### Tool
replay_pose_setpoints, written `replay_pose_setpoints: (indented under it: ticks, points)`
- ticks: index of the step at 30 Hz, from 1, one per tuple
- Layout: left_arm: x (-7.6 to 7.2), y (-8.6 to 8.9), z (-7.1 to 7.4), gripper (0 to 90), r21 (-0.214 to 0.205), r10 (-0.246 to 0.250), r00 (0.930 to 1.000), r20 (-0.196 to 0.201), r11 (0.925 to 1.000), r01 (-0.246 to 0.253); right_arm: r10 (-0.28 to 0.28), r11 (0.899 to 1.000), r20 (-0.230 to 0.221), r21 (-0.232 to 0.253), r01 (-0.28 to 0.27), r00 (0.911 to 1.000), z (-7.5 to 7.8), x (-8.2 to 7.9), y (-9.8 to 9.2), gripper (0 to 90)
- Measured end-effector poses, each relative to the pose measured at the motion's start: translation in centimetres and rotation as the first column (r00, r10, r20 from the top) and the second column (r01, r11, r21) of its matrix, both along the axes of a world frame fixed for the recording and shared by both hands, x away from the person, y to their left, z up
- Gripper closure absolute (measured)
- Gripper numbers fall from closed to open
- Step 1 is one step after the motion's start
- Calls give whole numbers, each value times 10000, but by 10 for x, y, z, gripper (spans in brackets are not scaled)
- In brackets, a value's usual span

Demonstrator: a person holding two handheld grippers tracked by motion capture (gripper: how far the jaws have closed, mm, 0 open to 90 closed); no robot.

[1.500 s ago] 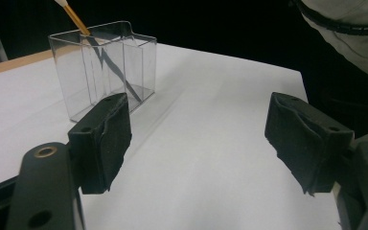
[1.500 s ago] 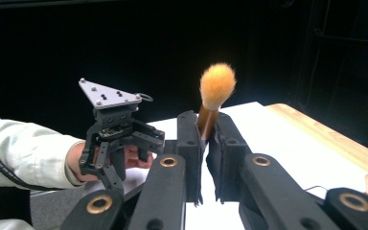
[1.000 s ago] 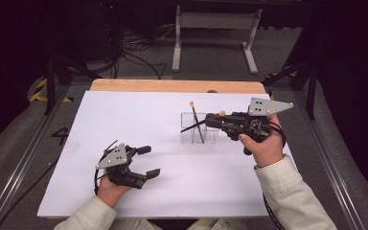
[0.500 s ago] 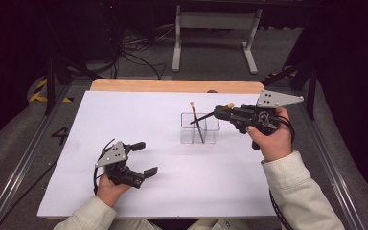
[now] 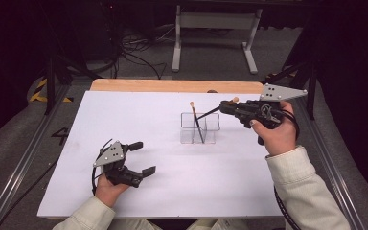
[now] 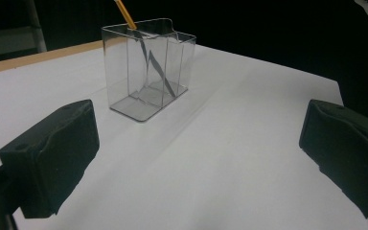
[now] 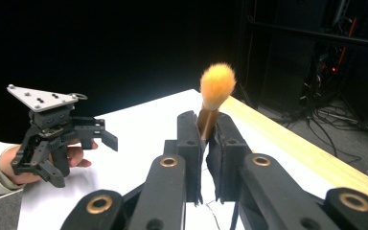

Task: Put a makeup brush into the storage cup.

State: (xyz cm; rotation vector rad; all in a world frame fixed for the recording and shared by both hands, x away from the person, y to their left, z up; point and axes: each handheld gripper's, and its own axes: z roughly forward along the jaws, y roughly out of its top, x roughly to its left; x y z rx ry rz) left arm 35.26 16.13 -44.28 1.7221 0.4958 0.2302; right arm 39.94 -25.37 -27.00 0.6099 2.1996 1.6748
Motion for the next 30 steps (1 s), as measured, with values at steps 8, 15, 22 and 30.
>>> replay_pose_setpoints:
  ticks: [8, 15, 22, 30]
  points:
    - [-1, 2, 1, 8, 42, 35, 10000, 42, 10000, -35, -253, 9982, -205, -547, 241, 9995, 4, 5, 1, 840]
    - [-1, 4, 1, 8, -41, 100, 9999, -15, 9999, -100, -377, 9934, -414, -1101, 329, 9984, 3, 12, 7, 840]
    - [-1, 4, 1, 8, -39, 81, 10000, -40, 10000, -81, -441, 9877, -599, -1523, 345, 9972, 2, 18, 14, 841]
    - [-1, 5, 1, 8, -77, 107, 9999, -133, 9999, -108, -558, 9767, -653, -2107, 409, 9963, 1, 24, 24, 840]
